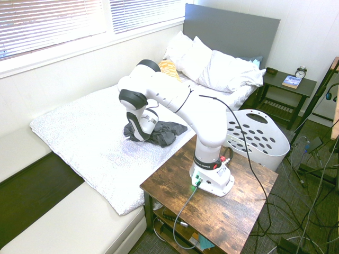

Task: Put my clothes in the laundry bag

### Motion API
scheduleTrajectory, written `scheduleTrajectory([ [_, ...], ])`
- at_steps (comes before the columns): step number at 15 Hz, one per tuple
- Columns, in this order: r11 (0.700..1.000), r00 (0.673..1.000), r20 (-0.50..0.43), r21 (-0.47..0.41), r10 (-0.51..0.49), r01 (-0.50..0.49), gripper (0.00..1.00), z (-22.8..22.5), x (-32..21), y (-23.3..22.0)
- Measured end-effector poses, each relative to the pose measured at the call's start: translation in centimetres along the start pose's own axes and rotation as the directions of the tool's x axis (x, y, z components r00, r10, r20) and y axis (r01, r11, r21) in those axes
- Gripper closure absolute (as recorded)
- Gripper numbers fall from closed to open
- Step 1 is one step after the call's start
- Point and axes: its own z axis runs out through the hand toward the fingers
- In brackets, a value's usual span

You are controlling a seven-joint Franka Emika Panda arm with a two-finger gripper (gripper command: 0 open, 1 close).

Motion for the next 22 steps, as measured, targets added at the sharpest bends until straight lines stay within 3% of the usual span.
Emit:
scheduleTrajectory([
  [7, 1.0, 1.0, -0.006, -0.019, 0.004, -0.004, 1.0, -0.2, 0.5, 0.7],
  [11, 0.989, 0.996, 0.087, -0.147, -0.005, 0.018, 1.0, -5.2, 2.7, 3.2],
  [16, 0.933, 0.969, 0.234, -0.326, -0.075, 0.151, 1.0, -13.3, 6.1, 8.7],
  [22, 0.828, 0.93, 0.314, -0.459, -0.189, 0.323, 1.0, -22.3, 12.8, 18.6],
])
